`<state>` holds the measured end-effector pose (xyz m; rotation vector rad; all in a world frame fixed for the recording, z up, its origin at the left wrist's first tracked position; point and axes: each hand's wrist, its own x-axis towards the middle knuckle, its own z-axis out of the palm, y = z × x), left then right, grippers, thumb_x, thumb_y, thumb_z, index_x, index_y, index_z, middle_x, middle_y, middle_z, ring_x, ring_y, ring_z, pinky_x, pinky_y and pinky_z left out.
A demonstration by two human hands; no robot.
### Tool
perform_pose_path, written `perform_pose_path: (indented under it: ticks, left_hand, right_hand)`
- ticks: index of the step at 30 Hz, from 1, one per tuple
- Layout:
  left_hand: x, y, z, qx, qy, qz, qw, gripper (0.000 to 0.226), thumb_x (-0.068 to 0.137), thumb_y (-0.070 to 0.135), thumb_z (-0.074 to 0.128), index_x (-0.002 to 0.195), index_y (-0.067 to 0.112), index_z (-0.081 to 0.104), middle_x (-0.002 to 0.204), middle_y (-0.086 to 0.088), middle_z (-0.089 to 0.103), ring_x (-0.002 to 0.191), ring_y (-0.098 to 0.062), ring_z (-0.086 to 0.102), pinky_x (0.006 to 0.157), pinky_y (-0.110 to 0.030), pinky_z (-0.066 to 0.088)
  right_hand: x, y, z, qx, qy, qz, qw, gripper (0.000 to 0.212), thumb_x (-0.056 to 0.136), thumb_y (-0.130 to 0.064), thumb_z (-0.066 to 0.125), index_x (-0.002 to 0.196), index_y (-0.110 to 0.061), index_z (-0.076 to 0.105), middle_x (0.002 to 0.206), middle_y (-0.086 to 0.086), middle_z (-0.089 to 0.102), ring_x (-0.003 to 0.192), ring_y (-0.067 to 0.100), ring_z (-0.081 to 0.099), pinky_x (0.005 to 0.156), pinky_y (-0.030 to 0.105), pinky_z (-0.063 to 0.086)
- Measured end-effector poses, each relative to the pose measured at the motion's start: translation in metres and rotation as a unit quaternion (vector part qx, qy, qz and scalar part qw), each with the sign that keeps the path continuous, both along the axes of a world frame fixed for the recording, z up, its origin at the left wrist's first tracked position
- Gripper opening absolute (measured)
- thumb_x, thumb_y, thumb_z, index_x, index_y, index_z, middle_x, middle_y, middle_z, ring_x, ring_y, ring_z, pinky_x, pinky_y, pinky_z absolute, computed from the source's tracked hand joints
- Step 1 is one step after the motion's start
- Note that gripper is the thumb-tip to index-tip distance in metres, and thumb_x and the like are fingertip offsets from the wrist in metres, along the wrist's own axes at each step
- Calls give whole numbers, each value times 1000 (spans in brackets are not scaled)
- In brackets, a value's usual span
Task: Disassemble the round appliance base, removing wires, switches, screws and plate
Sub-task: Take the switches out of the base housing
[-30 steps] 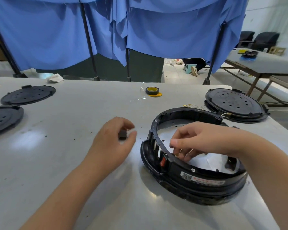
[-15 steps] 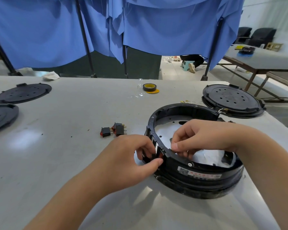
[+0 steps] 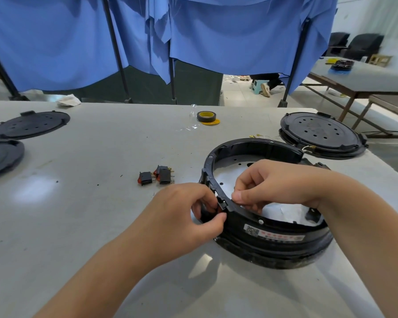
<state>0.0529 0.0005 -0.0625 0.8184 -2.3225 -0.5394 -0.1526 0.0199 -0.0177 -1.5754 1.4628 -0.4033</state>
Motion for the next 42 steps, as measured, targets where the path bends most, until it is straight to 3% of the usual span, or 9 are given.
perform_pose_path:
  ticks: [8,11,15,19,22,29,32,35,42]
  left_hand:
    - [-3,2,2,-10,-12,-3,1000,14,75,37,61,71,23,59,61,7,56,63,-14,57,60,-33,47]
    - [-5,4,2,-27,-7,10,1000,15,74,35,60,70,21,58,60,3,55,60,-18,55,58,-36,46]
    - [-8,7,1,-60,2,26,998,18,73,34,56,65,17,56,57,3,53,55,-17,52,59,-32,44]
    - [-9,6,0,-73,10,32,997,19,72,33,56,63,16,55,55,3,50,52,-18,49,56,-32,41]
    - [-9,6,0,-68,16,29,997,19,72,33,56,65,16,55,54,4,49,52,-17,50,55,-31,42]
    - [-7,3,-1,-44,16,30,998,13,72,30,63,69,18,58,57,3,52,56,-17,53,54,-34,43]
    - [-6,3,-1,-40,17,28,999,13,72,31,63,70,19,58,57,4,51,57,-17,54,54,-33,43]
    - [-5,3,-1,-39,11,26,999,12,73,32,62,71,21,58,57,5,52,58,-17,54,55,-33,43]
    - [0,-1,0,-35,-23,6,999,14,73,39,62,71,25,61,61,12,57,59,-13,56,57,-30,46]
  right_hand:
    - [-2,-1,-1,23,-19,-11,1000,20,89,-17,64,71,-8,64,59,-2,60,56,8,54,61,21,48]
    - [0,-3,-1,30,-13,-32,999,28,89,-31,62,69,-12,66,62,0,62,56,8,56,60,18,48]
    - [10,-8,-7,31,-7,-112,993,48,95,-50,42,86,-8,65,64,3,63,56,12,59,52,18,49]
    - [19,-7,-11,1,56,-96,994,53,93,-59,34,93,-17,66,81,4,67,69,15,64,64,25,51]
    - [21,-3,-13,-41,103,-57,992,51,87,-66,39,94,-22,66,86,1,66,76,13,62,72,25,52]
    - [15,-3,-11,-2,30,-55,998,26,88,-50,55,97,-27,63,91,3,68,79,12,64,85,29,53]
    - [16,-3,-12,-5,8,-61,998,21,89,-45,57,95,-26,63,79,-3,64,70,8,60,74,23,52]
    - [15,-4,-12,-5,-3,-63,998,20,89,-43,58,95,-25,63,69,-7,58,63,5,56,65,18,47]
    - [13,-6,-14,-4,5,-88,996,32,82,-51,63,94,-21,65,72,-4,64,66,8,62,67,21,49]
